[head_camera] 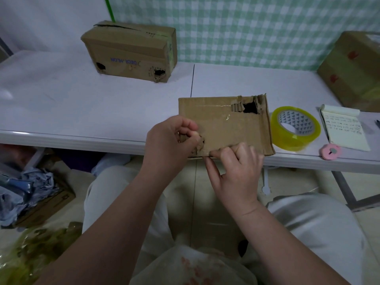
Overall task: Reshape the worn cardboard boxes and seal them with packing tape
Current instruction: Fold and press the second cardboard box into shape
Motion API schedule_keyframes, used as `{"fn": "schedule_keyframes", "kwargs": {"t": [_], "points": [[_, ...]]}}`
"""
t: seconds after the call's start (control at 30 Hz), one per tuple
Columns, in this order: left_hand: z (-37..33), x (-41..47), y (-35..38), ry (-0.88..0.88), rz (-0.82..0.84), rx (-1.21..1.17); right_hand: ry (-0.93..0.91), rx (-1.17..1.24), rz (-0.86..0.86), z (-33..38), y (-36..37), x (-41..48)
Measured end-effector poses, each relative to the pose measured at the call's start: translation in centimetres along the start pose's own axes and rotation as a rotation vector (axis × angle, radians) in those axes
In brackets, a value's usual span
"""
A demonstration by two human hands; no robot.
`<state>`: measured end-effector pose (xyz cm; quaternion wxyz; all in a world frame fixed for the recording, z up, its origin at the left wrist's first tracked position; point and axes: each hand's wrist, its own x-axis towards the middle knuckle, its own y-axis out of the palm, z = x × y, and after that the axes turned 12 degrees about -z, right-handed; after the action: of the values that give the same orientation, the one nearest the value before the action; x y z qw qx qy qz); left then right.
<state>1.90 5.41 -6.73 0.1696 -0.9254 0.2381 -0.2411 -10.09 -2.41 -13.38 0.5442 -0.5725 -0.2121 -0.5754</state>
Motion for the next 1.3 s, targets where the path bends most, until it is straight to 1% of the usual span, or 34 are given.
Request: {"fn": "schedule_keyframes", "kwargs": {"t": [0.1, 0.23, 0.37, 0.5, 0.6, 0.67, 0.73, 0.97, 1.07, 1.13, 1.3], "points": [[0.1, 0.5, -0.3, 0.082, 0.040, 0.043, 0.000, -0.002, 0.000, 0.0, -0.1, -0.1], [0.3, 1.0, -0.3, 0.143, 0.064, 0.083, 0.004, -0.011, 0.021, 0.1, -0.2, 0.2], [0.6, 1.1, -0.3, 0.135, 0.069, 0.042, 0.035, -0.012, 0.048, 0.2, -0.3, 0.7], [0.6, 1.0, -0.5, 0.132, 0.104, 0.032, 0.138, 0.050, 0.097, 0.9, -0.7, 1.4], [0.5, 1.0, -0.6, 0.214, 0.105, 0.118, 0.198, 0.057, 0.141, 1.3, -0.8, 2.1], [0.4, 1.1, -0.5, 0.301, 0.087, 0.195, 0.193, 0.036, 0.174, 1.4, -0.9, 2.6], [0.4, 1.2, -0.3, 0.346, 0.085, 0.244, 0.184, 0.025, 0.203, 1.4, -0.9, 3.0], [-0.5, 0.3, 0.2, 0.297, 0.034, 0.333, 0.183, 0.032, 0.220, 1.4, -0.8, 3.6], [-0.9, 0.0, 0.3, 0.225, 0.030, 0.356, 0.185, 0.035, 0.226, 1.3, -0.8, 3.7], [-1.2, -0.2, 0.4, 0.183, 0.013, 0.348, 0.181, 0.040, 0.251, 1.0, -0.8, 3.9], [-1.9, -0.8, 1.0, 0.142, -0.029, 0.380, 0.164, 0.082, 0.326, 0.3, -1.2, 4.9]]}}
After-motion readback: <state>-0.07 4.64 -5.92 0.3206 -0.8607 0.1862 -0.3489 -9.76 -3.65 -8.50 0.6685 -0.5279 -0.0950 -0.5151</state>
